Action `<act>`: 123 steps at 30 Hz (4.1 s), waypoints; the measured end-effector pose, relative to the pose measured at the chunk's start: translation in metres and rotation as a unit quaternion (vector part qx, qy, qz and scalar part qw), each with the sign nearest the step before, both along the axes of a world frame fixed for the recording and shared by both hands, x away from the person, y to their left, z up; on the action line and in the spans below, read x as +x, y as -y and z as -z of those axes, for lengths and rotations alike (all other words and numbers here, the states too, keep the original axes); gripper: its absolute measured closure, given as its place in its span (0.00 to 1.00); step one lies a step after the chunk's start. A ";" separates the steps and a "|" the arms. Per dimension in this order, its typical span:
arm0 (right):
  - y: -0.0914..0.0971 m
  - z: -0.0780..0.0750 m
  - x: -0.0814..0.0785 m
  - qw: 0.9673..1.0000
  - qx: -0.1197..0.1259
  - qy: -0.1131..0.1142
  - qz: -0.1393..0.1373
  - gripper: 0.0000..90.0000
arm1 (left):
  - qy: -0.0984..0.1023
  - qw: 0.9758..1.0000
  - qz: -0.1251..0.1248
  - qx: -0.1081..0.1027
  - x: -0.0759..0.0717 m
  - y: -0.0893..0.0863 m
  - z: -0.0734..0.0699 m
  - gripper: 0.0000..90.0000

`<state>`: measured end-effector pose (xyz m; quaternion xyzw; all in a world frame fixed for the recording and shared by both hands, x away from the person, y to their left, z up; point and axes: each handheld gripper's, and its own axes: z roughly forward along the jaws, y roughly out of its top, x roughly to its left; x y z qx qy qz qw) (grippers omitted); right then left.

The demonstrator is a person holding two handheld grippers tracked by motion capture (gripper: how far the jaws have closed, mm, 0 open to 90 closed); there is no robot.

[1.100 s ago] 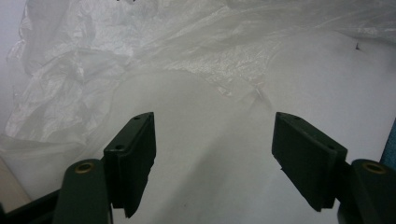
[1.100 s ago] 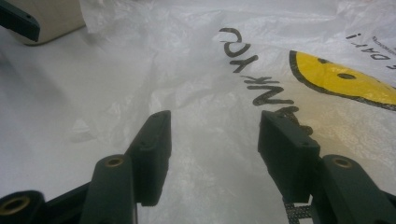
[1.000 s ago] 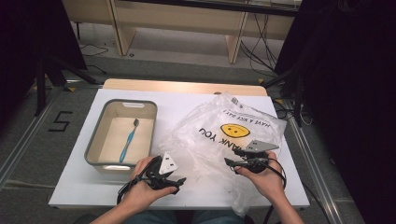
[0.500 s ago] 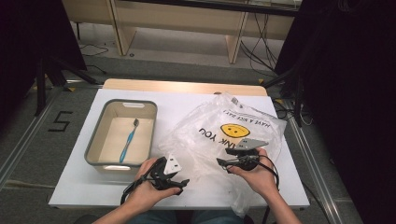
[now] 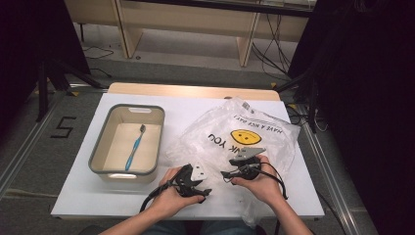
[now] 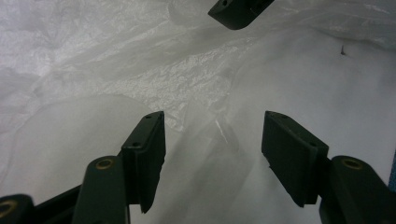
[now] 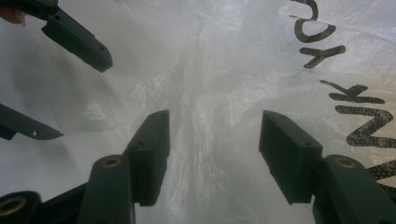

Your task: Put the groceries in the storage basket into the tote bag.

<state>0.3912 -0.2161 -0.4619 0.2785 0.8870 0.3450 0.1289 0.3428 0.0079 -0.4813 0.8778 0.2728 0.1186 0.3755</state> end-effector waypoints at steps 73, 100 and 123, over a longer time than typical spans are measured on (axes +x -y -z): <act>0.002 -0.089 0.011 0.972 0.088 0.194 0.097 1.00 | 0.117 0.992 -0.017 -0.052 0.015 -0.007 -0.071 0.60; -0.018 -0.081 0.015 0.984 0.004 0.164 0.071 0.38 | 0.243 0.970 -0.024 -0.013 0.101 0.032 -0.119 0.99; -0.020 -0.092 0.017 0.970 0.026 0.196 0.144 1.00 | 0.153 0.987 -0.039 -0.017 0.054 -0.049 -0.122 0.26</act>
